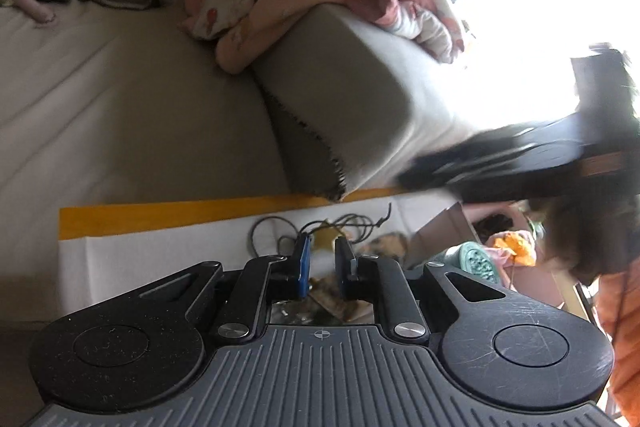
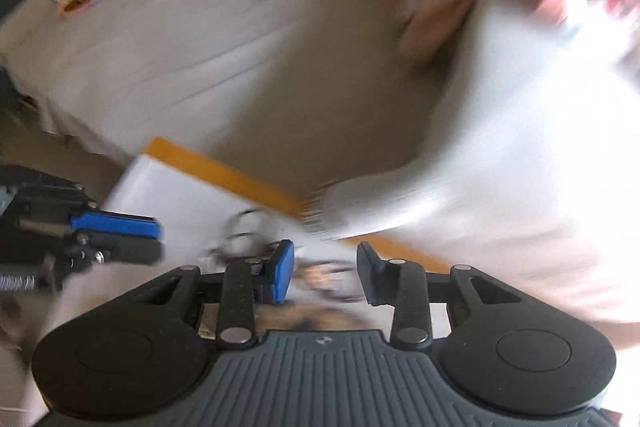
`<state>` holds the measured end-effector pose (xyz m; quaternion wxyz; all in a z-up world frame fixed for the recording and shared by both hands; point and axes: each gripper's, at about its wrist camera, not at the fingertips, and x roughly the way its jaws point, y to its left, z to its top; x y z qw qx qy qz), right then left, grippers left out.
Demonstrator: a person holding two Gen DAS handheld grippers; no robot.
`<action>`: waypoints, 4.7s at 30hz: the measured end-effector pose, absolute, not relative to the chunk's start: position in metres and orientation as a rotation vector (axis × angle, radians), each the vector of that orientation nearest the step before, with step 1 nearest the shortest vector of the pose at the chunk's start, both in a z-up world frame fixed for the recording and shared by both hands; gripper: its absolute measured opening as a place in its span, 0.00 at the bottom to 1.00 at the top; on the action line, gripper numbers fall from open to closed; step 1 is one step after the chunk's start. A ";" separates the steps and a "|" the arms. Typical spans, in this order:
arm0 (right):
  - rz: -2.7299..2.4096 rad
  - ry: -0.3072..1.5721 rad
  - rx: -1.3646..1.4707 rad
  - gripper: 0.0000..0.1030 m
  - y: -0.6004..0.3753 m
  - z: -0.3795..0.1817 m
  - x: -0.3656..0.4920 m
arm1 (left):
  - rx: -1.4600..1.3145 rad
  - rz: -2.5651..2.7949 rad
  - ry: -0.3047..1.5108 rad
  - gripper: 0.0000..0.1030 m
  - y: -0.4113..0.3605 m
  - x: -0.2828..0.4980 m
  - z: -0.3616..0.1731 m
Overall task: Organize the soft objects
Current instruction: 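Grasp the fuzzy tail of the keychain with the left tool while the right tool holds the star charm, then lift the keychain with both tools and carry it toward the pink box, then lower the keychain into the pink box and open both tools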
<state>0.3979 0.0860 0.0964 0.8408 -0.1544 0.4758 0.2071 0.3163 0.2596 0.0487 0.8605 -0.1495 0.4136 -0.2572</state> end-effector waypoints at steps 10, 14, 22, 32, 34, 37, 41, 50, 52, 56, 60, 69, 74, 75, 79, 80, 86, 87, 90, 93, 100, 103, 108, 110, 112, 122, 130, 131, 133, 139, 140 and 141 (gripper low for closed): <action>0.520 0.984 -0.221 0.33 0.056 0.125 0.375 | 0.223 -0.681 1.047 0.15 0.160 0.345 0.077; 0.518 0.953 -0.165 0.33 0.034 0.123 0.373 | 0.480 -0.681 1.166 0.15 0.106 0.347 0.052; 0.504 0.947 -0.102 0.33 -0.019 0.106 0.365 | 0.744 -0.621 1.233 0.31 0.057 0.356 0.020; 0.523 0.927 -0.067 0.33 -0.043 0.095 0.359 | 0.698 -0.606 1.310 0.33 0.073 0.374 0.022; 0.529 0.927 -0.062 0.33 -0.046 0.094 0.361 | 0.687 -0.667 1.328 0.29 0.069 0.374 0.023; 0.533 0.924 -0.058 0.33 -0.047 0.094 0.363 | 0.714 -0.693 1.338 0.37 0.060 0.370 0.022; 0.529 0.904 -0.057 0.33 -0.046 0.095 0.360 | 0.639 -0.662 1.389 0.37 0.067 0.384 0.022; 0.483 0.830 -0.045 0.34 -0.044 0.113 0.353 | 0.381 -0.624 1.225 0.20 0.126 0.385 0.060; 0.494 0.846 -0.043 0.34 -0.033 0.118 0.355 | 0.241 -0.589 1.132 0.20 0.158 0.375 0.081; 0.538 0.931 0.007 0.34 -0.002 0.120 0.368 | 0.037 -0.498 0.958 0.19 0.223 0.345 0.112; 0.561 1.034 -0.005 0.34 0.041 0.107 0.382 | -0.133 -0.393 0.809 0.19 0.282 0.307 0.122; 0.489 1.201 -0.247 0.34 0.141 0.037 0.416 | -0.346 -0.356 0.649 0.18 0.345 0.262 0.103; 0.527 1.265 -0.243 0.34 0.160 0.018 0.424 | -0.370 -0.359 0.652 0.18 0.348 0.252 0.089; 0.525 1.269 -0.265 0.34 0.163 0.014 0.423 | -0.371 -0.357 0.654 0.18 0.347 0.253 0.085; 0.538 1.255 -0.288 0.30 0.164 0.013 0.422 | -0.373 -0.352 0.662 0.18 0.343 0.252 0.080; 0.546 1.247 -0.282 0.24 0.163 0.015 0.421 | -0.373 -0.353 0.661 0.18 0.343 0.252 0.080; 0.575 1.155 -0.256 0.17 0.132 0.052 0.405 | -0.353 -0.353 0.613 0.18 0.343 0.249 0.090; 0.574 1.145 -0.245 0.17 0.124 0.061 0.402 | -0.355 -0.349 0.599 0.18 0.343 0.247 0.094; 0.536 1.087 -0.258 0.17 0.108 0.085 0.393 | -0.356 -0.341 0.553 0.18 0.345 0.243 0.109; 0.529 1.033 -0.204 0.17 0.088 0.115 0.387 | -0.350 -0.333 0.509 0.18 0.341 0.240 0.130; 0.561 0.791 -0.041 0.17 0.038 0.211 0.347 | -0.282 -0.380 0.334 0.18 0.301 0.217 0.229; 0.560 0.688 0.002 0.17 -0.002 0.251 0.320 | -0.251 -0.428 0.255 0.18 0.272 0.197 0.278; 0.502 0.552 0.023 0.17 -0.072 0.289 0.271 | -0.269 -0.532 0.182 0.18 0.220 0.169 0.330; 0.477 0.525 0.025 0.17 -0.096 0.294 0.257 | -0.271 -0.566 0.173 0.18 0.197 0.163 0.340; 0.454 0.506 0.028 0.17 -0.122 0.297 0.243 | -0.268 -0.594 0.180 0.18 0.172 0.160 0.344; 0.393 0.481 0.102 0.18 -0.199 0.262 0.207 | -0.369 -0.782 0.422 0.19 0.068 0.206 0.252; 0.395 0.634 0.214 0.18 -0.211 0.173 0.224 | -0.397 -0.789 0.887 0.27 0.018 0.261 0.082; 0.389 0.660 0.220 0.18 -0.210 0.160 0.227 | -0.360 -0.747 0.912 0.28 0.017 0.263 0.065; 0.356 0.696 0.194 0.18 -0.202 0.135 0.232 | -0.266 -0.662 0.921 0.28 0.017 0.267 0.048; 0.385 0.836 0.196 0.18 -0.171 0.063 0.247 | -0.263 -0.633 0.901 0.32 0.037 0.274 0.037; 0.388 0.863 0.206 0.18 -0.165 0.053 0.249 | -0.291 -0.675 0.935 0.32 0.037 0.276 0.035; 0.375 0.886 0.208 0.18 -0.160 0.044 0.251 | -0.314 -0.711 0.951 0.32 0.036 0.269 0.036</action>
